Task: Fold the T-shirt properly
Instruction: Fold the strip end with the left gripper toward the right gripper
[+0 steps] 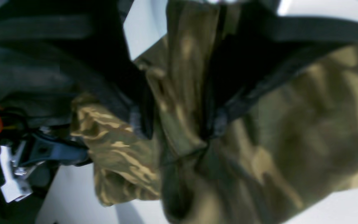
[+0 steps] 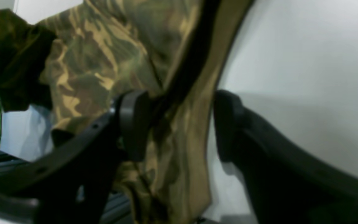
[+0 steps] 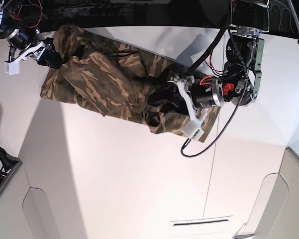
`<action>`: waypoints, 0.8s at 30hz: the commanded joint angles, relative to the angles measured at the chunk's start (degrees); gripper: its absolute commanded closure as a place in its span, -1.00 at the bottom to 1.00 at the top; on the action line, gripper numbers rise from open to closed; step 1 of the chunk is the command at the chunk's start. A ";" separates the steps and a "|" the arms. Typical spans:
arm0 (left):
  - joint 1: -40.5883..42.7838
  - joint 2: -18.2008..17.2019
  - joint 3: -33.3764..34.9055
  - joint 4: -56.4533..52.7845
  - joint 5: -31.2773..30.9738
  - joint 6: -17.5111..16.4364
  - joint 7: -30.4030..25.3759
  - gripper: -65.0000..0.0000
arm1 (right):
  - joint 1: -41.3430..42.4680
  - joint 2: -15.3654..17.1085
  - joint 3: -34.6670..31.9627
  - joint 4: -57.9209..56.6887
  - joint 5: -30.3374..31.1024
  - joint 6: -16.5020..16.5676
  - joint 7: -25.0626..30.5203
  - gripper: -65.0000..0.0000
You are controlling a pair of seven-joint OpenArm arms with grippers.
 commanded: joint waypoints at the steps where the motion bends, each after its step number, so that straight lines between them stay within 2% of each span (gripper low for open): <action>1: -0.81 0.35 -0.04 1.11 -2.36 -0.24 -1.05 0.10 | -0.02 -0.39 -0.26 0.81 1.31 0.63 0.98 -0.02; 5: -0.85 1.79 -0.04 1.11 -5.35 -0.26 0.90 0.10 | -0.02 -3.21 -0.66 0.81 1.14 0.63 1.18 -0.02; 10: -0.85 2.64 -0.04 1.11 -10.71 -2.89 3.26 0.10 | 0.00 -3.74 -0.87 0.81 1.36 0.63 2.29 -0.02; 19: -0.87 2.58 -0.07 1.14 -10.78 -2.91 5.42 0.10 | 0.55 -3.08 -0.85 0.81 2.23 0.63 2.27 -0.01; 22: -0.85 2.62 -0.07 1.70 -10.80 -4.94 7.06 0.10 | 1.29 -3.17 -0.92 0.81 2.19 0.63 2.10 -0.01; 24: -0.87 2.58 -0.07 2.38 -10.73 -4.98 7.52 0.10 | 1.79 -3.30 -0.94 0.81 1.99 0.61 2.12 -0.01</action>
